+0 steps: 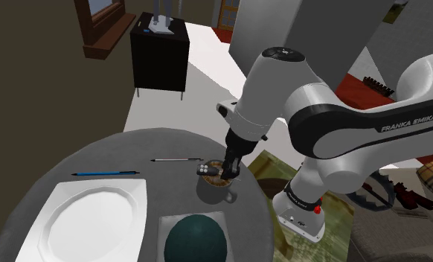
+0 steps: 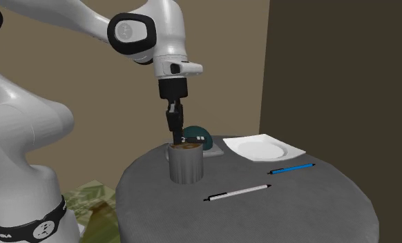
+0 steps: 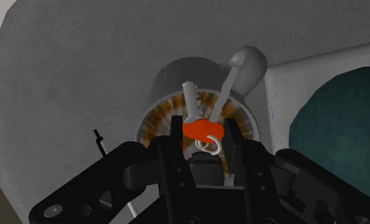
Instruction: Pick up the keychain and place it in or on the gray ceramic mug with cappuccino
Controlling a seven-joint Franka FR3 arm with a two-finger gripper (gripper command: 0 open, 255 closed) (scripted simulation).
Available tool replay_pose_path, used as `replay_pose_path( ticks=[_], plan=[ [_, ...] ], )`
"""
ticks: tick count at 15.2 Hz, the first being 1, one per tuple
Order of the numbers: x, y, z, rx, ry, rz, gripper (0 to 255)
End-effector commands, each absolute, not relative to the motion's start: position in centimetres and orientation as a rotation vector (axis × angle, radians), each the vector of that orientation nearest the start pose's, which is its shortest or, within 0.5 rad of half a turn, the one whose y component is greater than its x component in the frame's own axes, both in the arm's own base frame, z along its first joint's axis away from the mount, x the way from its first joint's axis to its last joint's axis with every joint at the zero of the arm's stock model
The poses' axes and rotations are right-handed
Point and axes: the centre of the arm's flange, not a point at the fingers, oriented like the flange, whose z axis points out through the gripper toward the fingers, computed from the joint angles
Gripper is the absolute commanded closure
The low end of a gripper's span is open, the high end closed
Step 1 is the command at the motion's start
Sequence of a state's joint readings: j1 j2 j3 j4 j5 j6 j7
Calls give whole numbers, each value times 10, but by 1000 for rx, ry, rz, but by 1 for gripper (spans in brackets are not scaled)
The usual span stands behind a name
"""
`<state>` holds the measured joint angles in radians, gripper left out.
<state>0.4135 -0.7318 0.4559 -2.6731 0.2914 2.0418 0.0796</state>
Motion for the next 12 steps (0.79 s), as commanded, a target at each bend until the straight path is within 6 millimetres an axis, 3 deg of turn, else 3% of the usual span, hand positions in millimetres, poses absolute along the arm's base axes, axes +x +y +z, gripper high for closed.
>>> replay_pose_path(
  ticks=[1,2,3,8,12],
  plan=[
    [215,273,438,-3020,-879,-116,255],
    [215,273,438,-3020,-879,-116,255],
    [214,273,438,-3020,-879,-116,0],
    [214,273,438,-3020,-879,-116,0],
    [211,272,488,-3020,-879,-116,0]
  ],
)
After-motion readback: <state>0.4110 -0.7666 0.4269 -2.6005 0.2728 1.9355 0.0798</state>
